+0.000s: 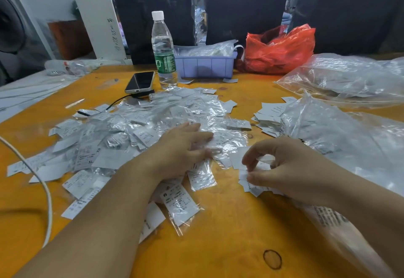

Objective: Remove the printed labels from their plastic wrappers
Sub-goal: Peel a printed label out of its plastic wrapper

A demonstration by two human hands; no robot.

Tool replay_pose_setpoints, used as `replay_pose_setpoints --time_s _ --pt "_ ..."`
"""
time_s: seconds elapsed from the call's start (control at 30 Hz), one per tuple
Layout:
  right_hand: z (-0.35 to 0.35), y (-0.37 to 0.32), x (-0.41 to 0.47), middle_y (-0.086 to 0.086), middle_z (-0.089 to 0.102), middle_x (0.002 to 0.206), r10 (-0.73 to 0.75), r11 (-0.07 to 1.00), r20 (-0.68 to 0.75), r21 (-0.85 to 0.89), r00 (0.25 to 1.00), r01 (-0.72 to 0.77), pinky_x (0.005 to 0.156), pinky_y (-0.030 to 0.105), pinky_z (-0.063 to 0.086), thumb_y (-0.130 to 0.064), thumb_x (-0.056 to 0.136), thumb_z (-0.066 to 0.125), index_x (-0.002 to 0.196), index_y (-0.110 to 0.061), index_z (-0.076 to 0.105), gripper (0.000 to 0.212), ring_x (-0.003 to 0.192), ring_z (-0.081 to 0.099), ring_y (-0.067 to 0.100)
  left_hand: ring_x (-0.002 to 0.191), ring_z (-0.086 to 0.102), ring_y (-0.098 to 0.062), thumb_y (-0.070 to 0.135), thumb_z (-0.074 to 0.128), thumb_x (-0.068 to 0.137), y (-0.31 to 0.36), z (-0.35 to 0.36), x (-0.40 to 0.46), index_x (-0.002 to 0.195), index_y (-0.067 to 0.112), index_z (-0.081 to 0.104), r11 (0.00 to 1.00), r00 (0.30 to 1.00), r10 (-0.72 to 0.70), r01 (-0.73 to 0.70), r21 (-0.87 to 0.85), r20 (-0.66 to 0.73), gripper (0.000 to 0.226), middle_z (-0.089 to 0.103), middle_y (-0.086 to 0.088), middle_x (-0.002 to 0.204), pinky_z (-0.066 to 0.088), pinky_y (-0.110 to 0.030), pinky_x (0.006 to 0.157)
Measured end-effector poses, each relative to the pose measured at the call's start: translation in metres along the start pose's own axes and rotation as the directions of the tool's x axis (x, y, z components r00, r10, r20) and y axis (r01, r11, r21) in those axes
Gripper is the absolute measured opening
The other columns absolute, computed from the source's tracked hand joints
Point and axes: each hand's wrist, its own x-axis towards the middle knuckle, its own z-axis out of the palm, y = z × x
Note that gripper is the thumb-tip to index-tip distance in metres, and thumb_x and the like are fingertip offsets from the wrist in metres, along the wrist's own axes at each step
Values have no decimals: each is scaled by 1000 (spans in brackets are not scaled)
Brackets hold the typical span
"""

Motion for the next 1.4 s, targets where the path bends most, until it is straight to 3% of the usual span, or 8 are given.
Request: replay_pose_setpoints --time_s 0.2,0.3,0.4,0.53,0.83,1.0,1.17,1.4 --pt "0 -2 -1 -21 66 93 -10 1000 2 11 1000 10 61 3 38 -28 80 74 93 -34 69 15 67 52 -20 149 10 -15 42 50 98 15 4 2 135 44 53 996 981 16 2 92 -193 36 22 6 161 6 -42 121" --pt "0 -4 -2 -30 64 81 -8 1000 12 23 1000 8 55 5 37 -27 81 74 93 -34 69 15 63 52 -20 134 37 -10 40 59 94 18 -6 -6 122 41 64 996 960 72 -82 -27 -271 28 46 15 143 33 -41 112" --pt "-1 -5 -3 -39 52 56 -2 999 24 49 1000 0 48 2 34 -23 83 73 94 -29 68 13 52 48 -21 122 44 2 57 68 81 14 -17 -16 122 45 62 995 996 80 -82 -57 -33 43 48 23 135 37 -17 93" --pt "-2 -8 -3 -38 56 63 1 999 34 53 999 -3 50 2 36 -26 83 74 96 -31 68 15 55 49 -22 146 13 -7 59 71 78 7 -17 -18 130 62 45 996 977 -11 29 -83 211 59 11 25 159 20 -39 114" --pt "-1 -13 -5 -36 58 66 -10 998 37 67 999 7 51 1 35 -25 82 74 97 -31 69 17 51 48 -20 149 6 -10 46 43 100 12 7 5 139 51 42 987 994 101 -95 128 -43 39 15 8 163 5 -34 118" --pt "-2 -13 -6 -27 64 72 -18 998 26 68 1000 16 53 1 35 -24 81 75 93 -31 69 15 54 50 -19 140 26 -9 48 53 95 14 6 -1 127 47 59 990 968 138 -131 45 -211 32 38 12 151 22 -32 109" --pt "-1 -10 -4 -17 67 93 -11 999 12 42 1000 10 65 -1 36 -29 79 75 94 -35 70 16 70 52 -22 144 21 -14 67 55 83 19 15 1 141 41 42 993 993 34 -20 116 -114 64 30 7 156 21 -38 115" --pt "1 -9 -4 -18 67 94 6 999 24 47 1000 -7 59 9 40 -32 80 75 94 -35 70 16 70 55 -16 142 20 -20 54 49 95 26 18 8 142 32 42 982 960 -45 94 167 -276 53 31 3 154 14 -39 116"
